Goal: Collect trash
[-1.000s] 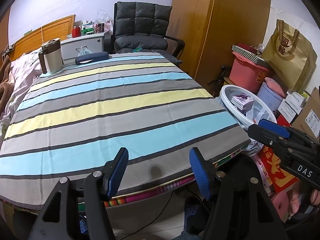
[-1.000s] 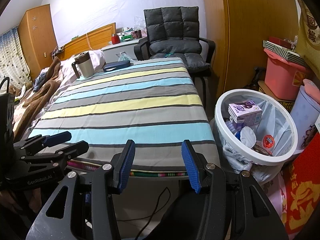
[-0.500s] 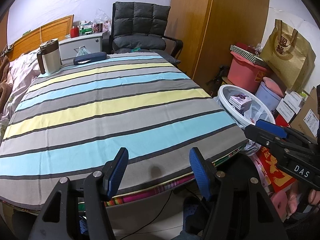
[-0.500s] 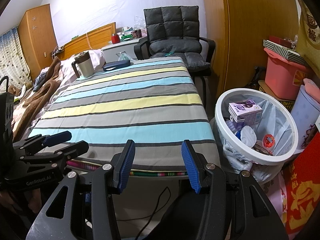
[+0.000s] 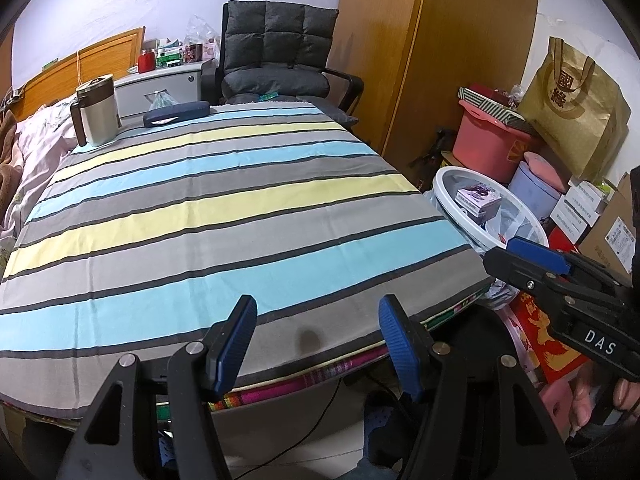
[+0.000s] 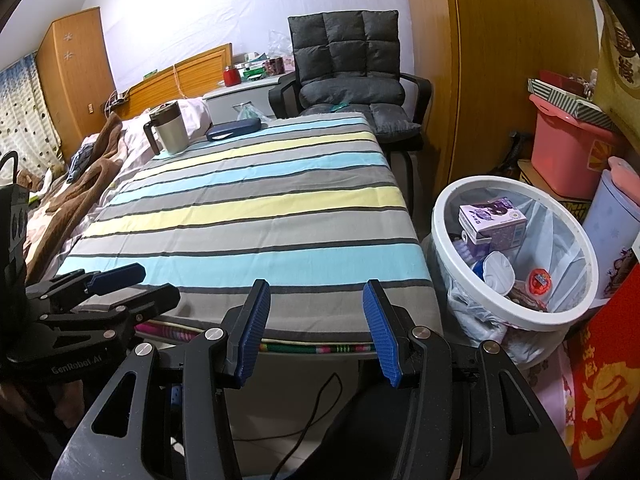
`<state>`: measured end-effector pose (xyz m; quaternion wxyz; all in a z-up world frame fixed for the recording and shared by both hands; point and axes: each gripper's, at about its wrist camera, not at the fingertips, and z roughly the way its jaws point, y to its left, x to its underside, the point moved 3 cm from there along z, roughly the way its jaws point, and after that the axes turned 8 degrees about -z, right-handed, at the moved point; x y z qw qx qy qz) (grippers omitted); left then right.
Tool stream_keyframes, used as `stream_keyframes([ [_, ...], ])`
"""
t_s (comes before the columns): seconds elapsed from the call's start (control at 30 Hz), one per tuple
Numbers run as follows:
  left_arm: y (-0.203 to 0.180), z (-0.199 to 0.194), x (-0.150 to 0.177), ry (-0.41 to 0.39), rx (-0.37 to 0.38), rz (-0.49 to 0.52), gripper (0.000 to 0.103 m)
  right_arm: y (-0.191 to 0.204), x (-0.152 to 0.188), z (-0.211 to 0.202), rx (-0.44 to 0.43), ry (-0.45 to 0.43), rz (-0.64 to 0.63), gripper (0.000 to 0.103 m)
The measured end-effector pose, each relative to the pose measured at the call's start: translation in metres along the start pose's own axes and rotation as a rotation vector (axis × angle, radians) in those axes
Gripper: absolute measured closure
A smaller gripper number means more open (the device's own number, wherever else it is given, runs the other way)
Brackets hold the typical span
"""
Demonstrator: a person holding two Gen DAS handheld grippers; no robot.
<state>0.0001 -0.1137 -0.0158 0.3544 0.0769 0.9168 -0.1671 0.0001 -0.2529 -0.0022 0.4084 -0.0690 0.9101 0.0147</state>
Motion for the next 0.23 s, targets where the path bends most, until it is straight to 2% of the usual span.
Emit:
stream_keyframes([
  [0.23, -0.0005, 0.001, 0.0006, -0.008, -0.003, 0.002, 0.037, 0.0018, 0.0008, 0.0002, 0.003, 0.001, 0.007, 0.052],
])
